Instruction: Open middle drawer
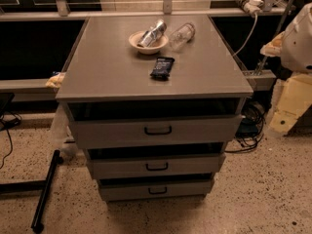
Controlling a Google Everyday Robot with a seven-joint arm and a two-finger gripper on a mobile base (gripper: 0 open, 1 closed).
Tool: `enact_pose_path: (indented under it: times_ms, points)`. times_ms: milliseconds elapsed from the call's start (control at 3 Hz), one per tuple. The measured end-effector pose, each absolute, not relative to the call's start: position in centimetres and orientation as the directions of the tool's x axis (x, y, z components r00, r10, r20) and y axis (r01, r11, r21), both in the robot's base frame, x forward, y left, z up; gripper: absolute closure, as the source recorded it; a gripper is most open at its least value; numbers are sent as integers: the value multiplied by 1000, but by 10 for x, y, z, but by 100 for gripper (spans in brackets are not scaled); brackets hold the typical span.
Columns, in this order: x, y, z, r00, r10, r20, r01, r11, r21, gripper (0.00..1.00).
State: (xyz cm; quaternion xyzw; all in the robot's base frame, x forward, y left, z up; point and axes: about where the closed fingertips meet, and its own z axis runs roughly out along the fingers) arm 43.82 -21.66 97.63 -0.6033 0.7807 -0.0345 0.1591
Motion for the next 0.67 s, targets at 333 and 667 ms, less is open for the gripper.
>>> enact_pose_path:
  times_ms: [333, 667]
  points:
    - [438, -215, 973, -215, -952, -219, -930, 268, -252, 0]
    - [437, -212, 944, -198, -949, -247, -940, 255, -226, 0]
